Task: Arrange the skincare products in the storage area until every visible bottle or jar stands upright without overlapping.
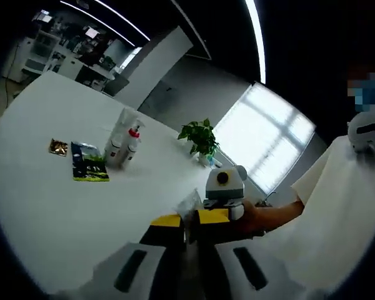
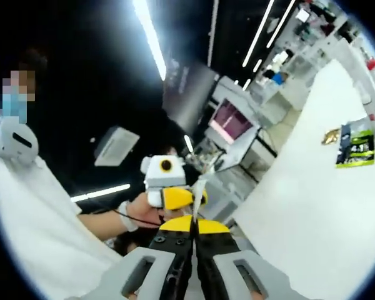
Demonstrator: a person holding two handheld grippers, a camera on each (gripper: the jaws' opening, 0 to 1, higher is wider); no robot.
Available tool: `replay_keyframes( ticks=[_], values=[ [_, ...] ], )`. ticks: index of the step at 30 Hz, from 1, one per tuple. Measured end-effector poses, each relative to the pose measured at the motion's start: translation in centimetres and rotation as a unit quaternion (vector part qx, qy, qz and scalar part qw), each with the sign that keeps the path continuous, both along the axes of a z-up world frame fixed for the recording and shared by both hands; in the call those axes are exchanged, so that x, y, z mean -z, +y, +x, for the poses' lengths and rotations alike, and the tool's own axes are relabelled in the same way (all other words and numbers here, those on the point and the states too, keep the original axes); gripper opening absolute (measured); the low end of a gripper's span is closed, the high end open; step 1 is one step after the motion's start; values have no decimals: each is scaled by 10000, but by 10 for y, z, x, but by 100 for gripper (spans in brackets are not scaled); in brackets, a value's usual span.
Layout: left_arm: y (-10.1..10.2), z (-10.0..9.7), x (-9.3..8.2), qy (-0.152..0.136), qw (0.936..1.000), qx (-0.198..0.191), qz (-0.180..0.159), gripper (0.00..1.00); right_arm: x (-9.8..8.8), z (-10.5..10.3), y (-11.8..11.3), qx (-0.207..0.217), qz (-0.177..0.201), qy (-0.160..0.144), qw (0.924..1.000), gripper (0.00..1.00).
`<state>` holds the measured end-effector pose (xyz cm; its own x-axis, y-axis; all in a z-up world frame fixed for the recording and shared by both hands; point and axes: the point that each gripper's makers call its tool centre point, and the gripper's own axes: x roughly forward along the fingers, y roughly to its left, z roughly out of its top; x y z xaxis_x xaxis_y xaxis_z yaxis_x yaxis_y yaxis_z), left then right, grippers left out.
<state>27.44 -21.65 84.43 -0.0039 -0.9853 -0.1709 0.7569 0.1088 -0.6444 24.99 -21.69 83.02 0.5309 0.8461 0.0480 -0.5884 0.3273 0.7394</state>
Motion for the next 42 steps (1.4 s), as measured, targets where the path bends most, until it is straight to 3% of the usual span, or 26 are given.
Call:
replay_keyframes(
  ticks=[2, 5, 9, 12, 16, 21, 23, 25, 27, 29, 31, 34, 36, 37, 39, 41, 42],
  values=[
    [1, -1, -2, 33, 10000, -1, -71, 0, -5, -3, 1, -68, 64, -95, 9999, 0],
    [0, -8, -4, 244, 9995, 156, -96, 0, -6, 0, -2, 69, 84, -132, 9999, 8],
    [-2, -9, 1, 182, 9997, 175, 58, 0, -9, 0, -3, 44, 160, -223, 9996, 0],
    [-2, -6, -1, 190, 9997, 127, -20, 0, -6, 0, -4, 41, 239, -14, 9997, 0],
    [2, -3, 2, 128, 9998, 104, 69, 1, -4, 1, -4, 66, 245, 47, 9997, 0],
    [6, 6, -2, 87, 9999, -116, -58, 0, -2, 0, -6, 91, 305, 112, 9994, 0],
    [4, 4, -2, -46, 9999, -104, -35, 0, -2, 1, -6, 105, 310, 134, 9994, 0],
    [4, 6, -2, -857, 9963, -21, 80, 0, -1, 1, -6, 103, 306, 170, 9993, 0],
    [2, 4, -4, -957, 9954, 8, 42, 0, -1, 1, -7, 147, 353, 208, 9991, 0],
    [1, 5, -7, -640, 9979, -26, -67, 0, -3, 2, -11, 208, 490, 216, 9983, 0],
    [-1, -1, -6, -108, 9999, 118, -35, 3, -6, 3, -12, 287, 561, 188, 9978, 0],
    [-4, -15, 11, -55, 9984, 426, 370, 14, -11, 8, -16, 435, 661, 177, 9967, 0],
    [-7, -18, 12, -166, 9983, 439, 359, 6, -14, 11, -16, 460, 655, 127, 9967, 0],
    [-7, -17, 9, -46, 9990, 389, 233, 2, -13, 11, -16, 479, 582, 136, 9971, 0],
    [-8, -15, 0, 617, 9979, 144, -130, 0, -12, 12, -17, 495, 505, 106, 9974, 0],
    [-6, -15, 3, 792, 9967, 154, -91, 0, -16, 10, -16, 423, 583, 68, 9974, 0],
    [-6, -16, 3, 742, 9970, 191, -70, 0, -17, 9, -14, 411, 442, -44, 9982, 0]
  ],
)
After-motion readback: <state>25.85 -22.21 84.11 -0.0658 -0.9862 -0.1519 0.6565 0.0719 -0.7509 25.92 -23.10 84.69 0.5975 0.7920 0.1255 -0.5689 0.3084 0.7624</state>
